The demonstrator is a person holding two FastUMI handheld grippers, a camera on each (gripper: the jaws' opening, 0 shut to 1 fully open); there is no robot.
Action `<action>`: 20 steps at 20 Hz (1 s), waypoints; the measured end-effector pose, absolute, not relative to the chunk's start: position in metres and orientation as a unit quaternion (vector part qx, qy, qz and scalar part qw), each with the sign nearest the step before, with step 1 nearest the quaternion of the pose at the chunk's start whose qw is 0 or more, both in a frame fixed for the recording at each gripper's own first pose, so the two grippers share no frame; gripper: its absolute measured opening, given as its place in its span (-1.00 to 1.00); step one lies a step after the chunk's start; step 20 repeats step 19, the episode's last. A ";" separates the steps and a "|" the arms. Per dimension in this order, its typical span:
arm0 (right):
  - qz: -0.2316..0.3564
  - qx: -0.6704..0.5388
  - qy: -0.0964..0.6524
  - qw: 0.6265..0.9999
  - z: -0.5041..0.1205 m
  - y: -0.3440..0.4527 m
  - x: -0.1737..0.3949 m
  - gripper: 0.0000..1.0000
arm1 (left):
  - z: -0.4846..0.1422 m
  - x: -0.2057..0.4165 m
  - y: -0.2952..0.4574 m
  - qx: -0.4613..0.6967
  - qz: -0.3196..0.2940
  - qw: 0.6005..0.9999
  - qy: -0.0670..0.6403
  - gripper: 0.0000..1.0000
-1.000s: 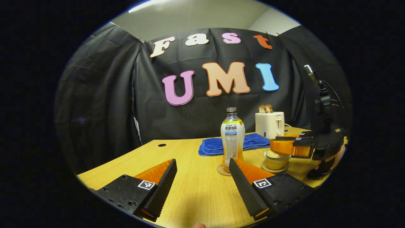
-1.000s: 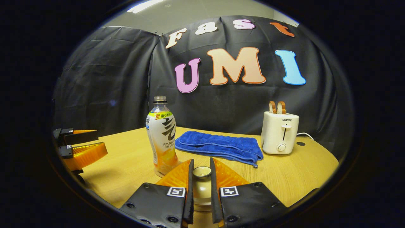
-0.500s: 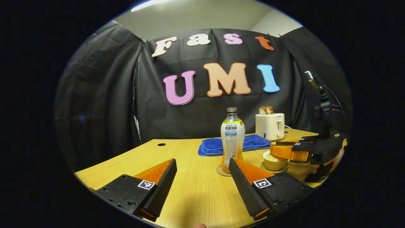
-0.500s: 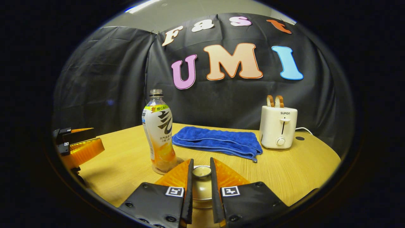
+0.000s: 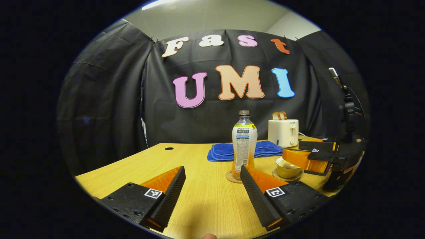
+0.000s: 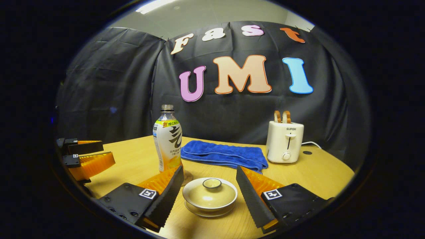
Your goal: Open the teacup lid with one hand, grasp the water bottle and pour water into the teacup with the other hand; after pouring, place the water bottle on the coaster and then close the teacup lid.
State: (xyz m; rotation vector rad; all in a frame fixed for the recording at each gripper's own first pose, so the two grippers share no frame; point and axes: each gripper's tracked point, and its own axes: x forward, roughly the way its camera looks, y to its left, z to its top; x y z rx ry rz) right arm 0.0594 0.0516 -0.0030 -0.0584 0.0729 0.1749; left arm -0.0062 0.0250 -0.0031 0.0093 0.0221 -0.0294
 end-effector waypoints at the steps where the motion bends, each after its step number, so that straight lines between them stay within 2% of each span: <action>1: 0.082 -0.029 0.030 0.996 0.000 0.048 0.053 0.89 | -0.004 -0.006 0.021 0.004 -0.022 1.000 0.006 0.92; 3: 0.068 -0.023 0.022 0.997 0.004 0.040 0.041 0.90 | -0.008 -0.004 0.021 -0.002 -0.024 1.000 0.007 0.93; 4: 0.060 -0.017 0.021 0.998 0.004 0.036 0.035 0.98 | -0.011 -0.004 0.020 -0.008 -0.024 1.000 0.011 0.93; 6: 0.050 -0.004 0.026 0.998 0.000 0.028 0.023 0.89 | -0.008 -0.007 0.018 -0.009 -0.026 1.000 0.006 0.94; 7: 0.046 0.000 0.029 0.998 -0.002 0.025 0.017 0.89 | -0.009 -0.007 0.014 -0.010 -0.030 0.999 0.007 0.97; 8: 0.039 0.002 0.029 0.999 -0.003 0.019 0.011 0.90 | -0.011 -0.009 0.012 -0.010 -0.033 0.999 0.011 0.92; 9: 0.029 0.002 0.026 0.999 -0.002 0.012 0.007 0.98 | -0.011 -0.010 0.011 -0.008 -0.035 0.999 0.010 0.93; 11: 0.015 0.006 0.029 0.999 -0.008 0.003 -0.001 0.90 | -0.009 -0.014 0.009 -0.006 -0.035 0.999 0.007 0.92; 12: 0.011 0.011 0.034 0.999 -0.012 0.000 -0.004 1.00 | -0.008 -0.015 0.009 -0.004 -0.035 0.999 0.006 0.92; 13: 0.012 0.016 0.030 0.999 -0.010 0.000 -0.010 0.89 | -0.008 -0.016 0.008 -0.001 -0.034 0.999 0.005 0.92; 14: 0.004 0.018 0.027 0.999 -0.007 -0.004 -0.012 0.90 | -0.008 -0.017 0.007 -0.003 -0.035 0.999 0.005 0.99; 15: -0.004 0.015 0.026 1.000 -0.008 -0.009 -0.015 0.97 | -0.008 -0.018 0.006 -0.002 -0.035 0.999 0.004 0.92; 20: -0.028 -0.002 0.011 1.000 -0.003 -0.012 -0.025 0.96 | -0.008 -0.018 0.008 -0.002 -0.028 1.000 0.004 0.92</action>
